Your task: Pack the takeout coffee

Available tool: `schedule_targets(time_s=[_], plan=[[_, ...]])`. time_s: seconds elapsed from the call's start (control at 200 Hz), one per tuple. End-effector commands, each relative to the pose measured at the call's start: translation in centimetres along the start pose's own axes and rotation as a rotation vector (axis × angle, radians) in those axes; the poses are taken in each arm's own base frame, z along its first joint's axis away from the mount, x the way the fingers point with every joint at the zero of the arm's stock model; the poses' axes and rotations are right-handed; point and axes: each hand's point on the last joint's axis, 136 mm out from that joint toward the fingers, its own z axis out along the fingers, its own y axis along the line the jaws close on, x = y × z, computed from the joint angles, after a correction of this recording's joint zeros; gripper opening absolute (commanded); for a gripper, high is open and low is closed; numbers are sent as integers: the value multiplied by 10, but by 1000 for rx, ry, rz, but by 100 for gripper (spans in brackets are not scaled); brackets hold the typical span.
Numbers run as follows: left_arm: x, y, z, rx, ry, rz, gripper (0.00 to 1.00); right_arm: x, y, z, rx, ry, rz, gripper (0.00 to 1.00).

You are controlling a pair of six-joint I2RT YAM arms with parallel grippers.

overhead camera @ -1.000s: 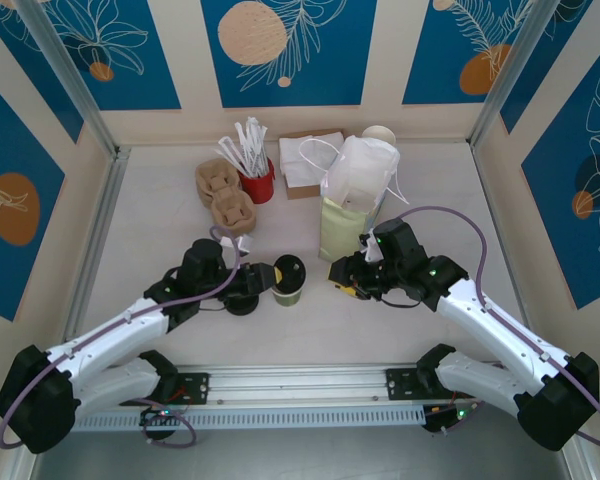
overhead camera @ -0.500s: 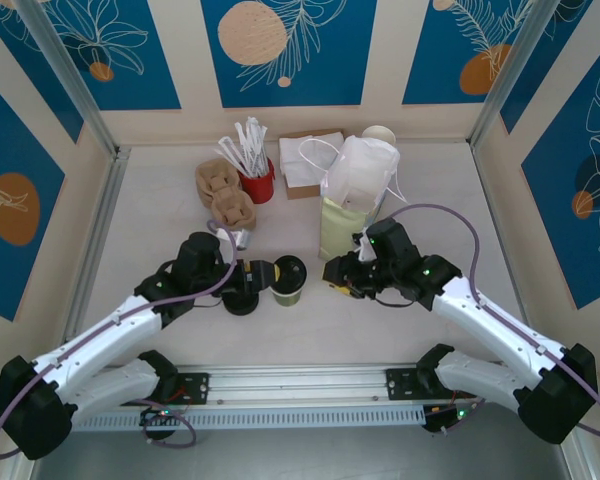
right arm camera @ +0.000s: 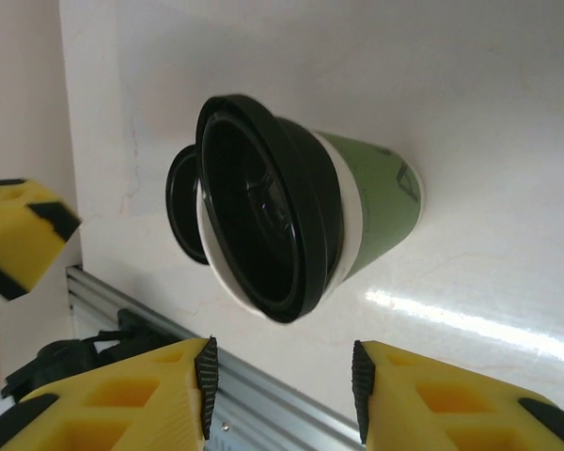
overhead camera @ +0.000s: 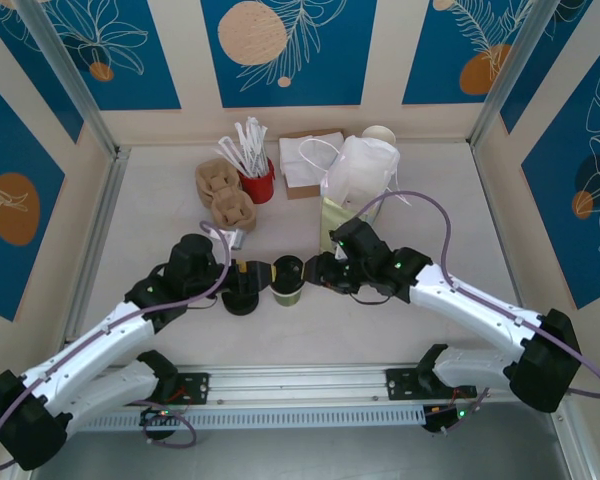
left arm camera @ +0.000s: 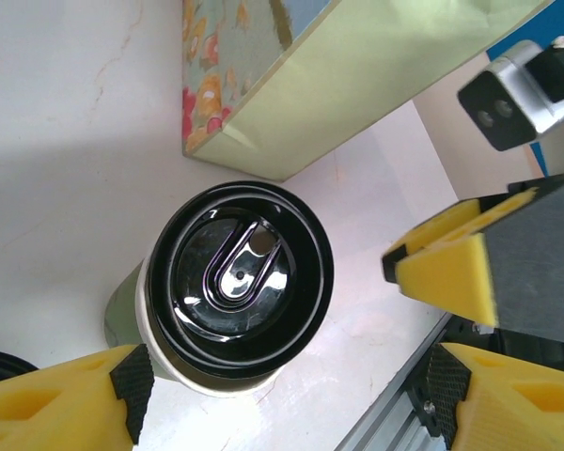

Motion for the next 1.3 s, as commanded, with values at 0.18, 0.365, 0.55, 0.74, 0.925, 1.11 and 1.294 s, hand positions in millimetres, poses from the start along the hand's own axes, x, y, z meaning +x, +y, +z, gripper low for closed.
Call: schedule_targets(time_s=[0.18,0.365,0.55,0.74,0.925,1.11,1.294], plan=[[-7,2,-16,-31,-45,37,82,-20,6,14,74,-59,-74,48],[-6,2,-21,-39,-50,44,83,-24,5,26,109,-48,-92,48],[-7,2,-24,-45,-60,50,85,-26,3,35,149,-42,-108,48],[-6,3,-24,-44,-59,49,86,-28,0,39,186,-39,-118,47],[-8,2,-25,-40,-64,49,86,-30,-6,42,224,-40,-126,44],[-7,1,-27,-40,-67,52,87,-29,-7,45,238,-31,-133,38],[-7,2,-27,-41,-66,52,87,-30,-6,45,241,-24,-144,21]])
